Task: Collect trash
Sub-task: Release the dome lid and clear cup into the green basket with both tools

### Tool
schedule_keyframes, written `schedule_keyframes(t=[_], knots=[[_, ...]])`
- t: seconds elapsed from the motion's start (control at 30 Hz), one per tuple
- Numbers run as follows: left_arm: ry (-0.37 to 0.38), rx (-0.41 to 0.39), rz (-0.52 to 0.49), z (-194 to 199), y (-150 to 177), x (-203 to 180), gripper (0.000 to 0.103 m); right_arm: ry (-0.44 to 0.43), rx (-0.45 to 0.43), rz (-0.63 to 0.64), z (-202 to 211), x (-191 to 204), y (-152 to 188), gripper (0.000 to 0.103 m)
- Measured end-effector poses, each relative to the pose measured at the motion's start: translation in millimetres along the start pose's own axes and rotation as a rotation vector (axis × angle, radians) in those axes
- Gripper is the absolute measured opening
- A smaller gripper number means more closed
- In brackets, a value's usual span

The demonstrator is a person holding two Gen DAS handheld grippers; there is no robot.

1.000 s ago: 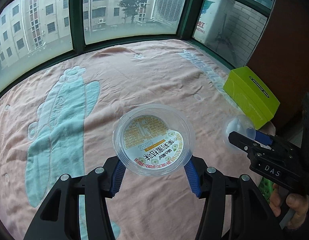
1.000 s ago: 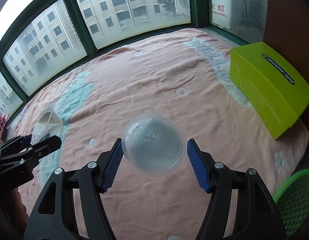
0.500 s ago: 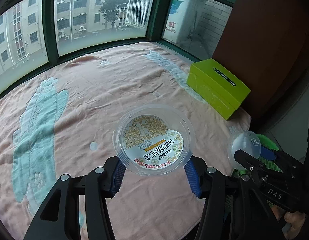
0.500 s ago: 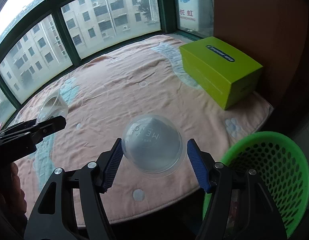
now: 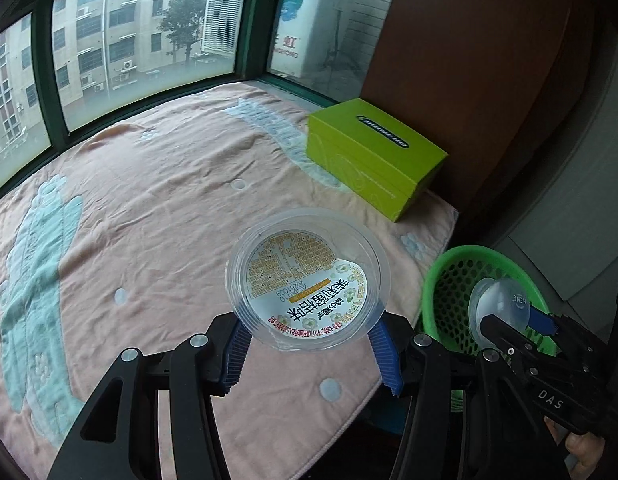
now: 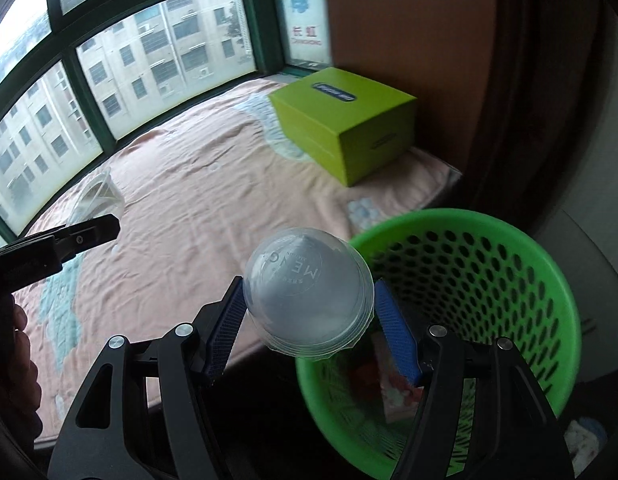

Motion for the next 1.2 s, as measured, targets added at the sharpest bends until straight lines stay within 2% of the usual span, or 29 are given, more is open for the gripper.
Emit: schedule_keyframes(t=[0.27, 0.57, 0.87, 1.2], knots=[[0.038, 0.013, -0.044, -5.6, 4.5, -33.1, 0.052, 0.079, 0.003, -0.073, 15.5, -49.6, 20.5, 0.065], [0.068, 0.026, -0.084, -9.8, 10.1, -63.6, 0.052, 0.165, 0.0, -0.109, 29.0, -83.8, 32.1, 0.065], [0.088, 0.03, -0.118, -12.6, 13.4, -86.6, 0.052, 0.204, -0.004, -0.145, 37.3, -105.9, 39.2, 0.066], [0.112, 0.04, -0.155, -13.4, 18.2, -110.0, 0.052, 0.221, -0.024, -0.182, 48.7, -120.0, 42.0, 0.075]])
Point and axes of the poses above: each gripper's, at about its wrist camera, not at the fingertips, and z roughly against the way its jaws point, x to its left, y to its underside, the point moved 10 cm from there along -z, roughly the way its jaws point, and after that the axes turned 8 degrees about z, right-handed, at the moved point
